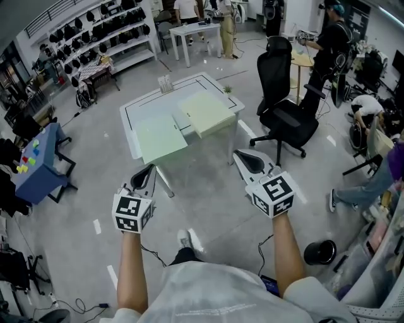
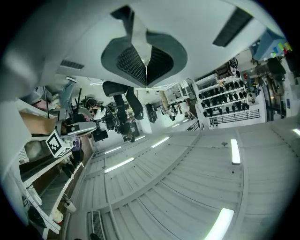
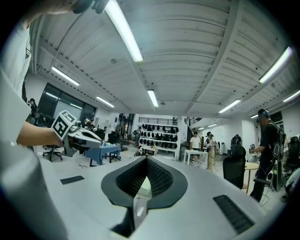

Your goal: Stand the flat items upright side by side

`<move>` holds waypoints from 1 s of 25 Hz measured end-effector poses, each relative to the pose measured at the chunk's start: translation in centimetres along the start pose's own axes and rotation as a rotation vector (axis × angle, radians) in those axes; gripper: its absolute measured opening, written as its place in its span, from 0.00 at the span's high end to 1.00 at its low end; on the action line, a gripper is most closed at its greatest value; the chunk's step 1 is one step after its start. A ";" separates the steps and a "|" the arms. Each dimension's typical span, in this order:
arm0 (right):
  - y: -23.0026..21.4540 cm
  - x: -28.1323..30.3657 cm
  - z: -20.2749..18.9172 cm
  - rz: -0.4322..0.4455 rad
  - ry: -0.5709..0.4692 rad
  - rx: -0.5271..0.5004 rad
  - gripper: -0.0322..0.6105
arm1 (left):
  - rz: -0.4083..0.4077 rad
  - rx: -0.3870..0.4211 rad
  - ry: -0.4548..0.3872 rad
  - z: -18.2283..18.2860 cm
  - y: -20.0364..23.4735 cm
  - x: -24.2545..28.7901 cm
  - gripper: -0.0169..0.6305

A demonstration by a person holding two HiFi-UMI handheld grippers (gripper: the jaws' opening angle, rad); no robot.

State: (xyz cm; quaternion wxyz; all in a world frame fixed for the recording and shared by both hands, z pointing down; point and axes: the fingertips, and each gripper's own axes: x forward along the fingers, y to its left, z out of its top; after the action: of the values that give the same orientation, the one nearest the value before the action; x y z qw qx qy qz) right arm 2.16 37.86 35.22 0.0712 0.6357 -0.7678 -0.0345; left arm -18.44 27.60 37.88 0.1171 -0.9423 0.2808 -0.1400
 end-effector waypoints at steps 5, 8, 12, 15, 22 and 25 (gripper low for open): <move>-1.4 3.3 -2.0 -0.007 0.044 0.017 0.91 | 0.012 -0.059 0.010 -2.6 2.0 2.7 0.94; -2.1 6.8 -2.4 0.003 0.061 0.021 0.91 | 0.004 -0.080 0.009 -3.8 4.8 4.9 0.94; -3.3 13.0 -1.9 0.011 0.082 0.010 0.91 | 0.009 -0.103 0.008 -4.9 10.1 8.6 0.94; -4.0 18.3 -1.4 0.023 0.096 0.006 0.91 | 0.017 -0.133 0.010 -6.0 14.4 11.5 0.94; -4.9 29.0 -2.0 0.058 0.156 0.013 0.91 | 0.004 -0.253 0.026 -9.3 22.7 17.1 0.94; -4.8 32.8 -2.4 0.080 0.183 0.038 0.91 | -0.007 -0.298 0.038 -10.8 25.2 18.6 0.94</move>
State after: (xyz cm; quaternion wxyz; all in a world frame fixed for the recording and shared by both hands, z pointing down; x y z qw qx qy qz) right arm 1.21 4.85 39.07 0.1303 0.6064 -0.7833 0.0414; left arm -19.57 -4.96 44.05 -0.0298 -0.9473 0.2976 -0.1152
